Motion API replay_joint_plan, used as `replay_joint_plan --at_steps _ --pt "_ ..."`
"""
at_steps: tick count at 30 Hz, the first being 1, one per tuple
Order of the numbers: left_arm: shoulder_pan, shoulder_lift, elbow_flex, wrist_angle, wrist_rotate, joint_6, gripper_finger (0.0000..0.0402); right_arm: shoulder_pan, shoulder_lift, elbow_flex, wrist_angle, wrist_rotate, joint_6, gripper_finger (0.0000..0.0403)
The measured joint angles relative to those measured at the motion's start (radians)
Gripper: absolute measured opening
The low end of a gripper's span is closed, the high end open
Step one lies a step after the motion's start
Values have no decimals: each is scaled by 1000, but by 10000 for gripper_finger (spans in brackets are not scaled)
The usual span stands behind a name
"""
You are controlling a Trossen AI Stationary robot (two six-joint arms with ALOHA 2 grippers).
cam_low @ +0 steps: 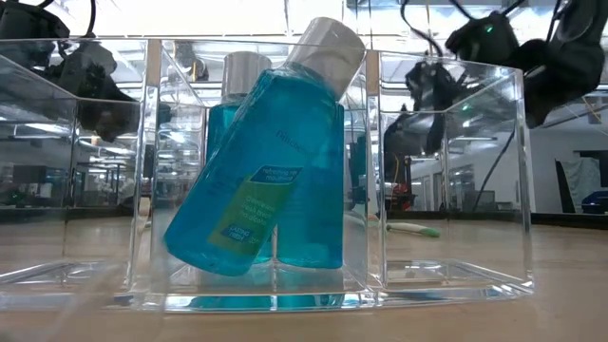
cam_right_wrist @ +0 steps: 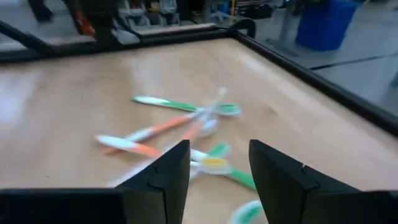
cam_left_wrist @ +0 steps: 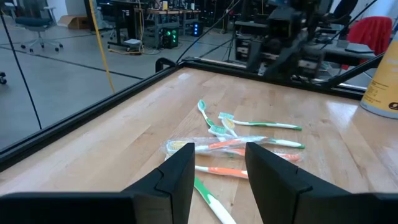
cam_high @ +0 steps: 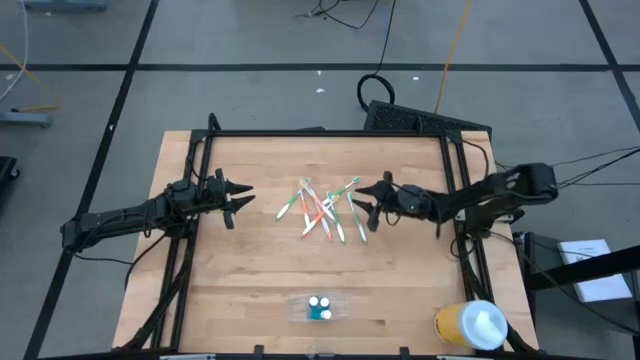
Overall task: Pick & Place toothbrushing station
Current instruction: Put the green toothbrush into the transparent organizer
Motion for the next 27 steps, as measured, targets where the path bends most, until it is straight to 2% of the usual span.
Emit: replay_joint_plan --at_steps 5,10,13,16,21,24,27 --pt "0 0 0 0 0 0 147 -91 72 0 69 0 -107 155" --pt "0 0 0 0 0 0 147 -161 111 0 114 -5 -57 155" --pt "0 0 0 0 0 0 147 -181 111 24 82 -49 -14 155" --pt "0 0 0 0 0 0 147 -163 107 141 -214 -76 -16 155" --pt "0 0 0 0 0 0 147 -128 138 492 -843 -52 48 155" --pt "0 0 0 0 0 0 147 -109 172 597 -1006 5 182 155" --pt "0 0 0 0 0 0 147 -96 186 627 -1013 29 293 155"
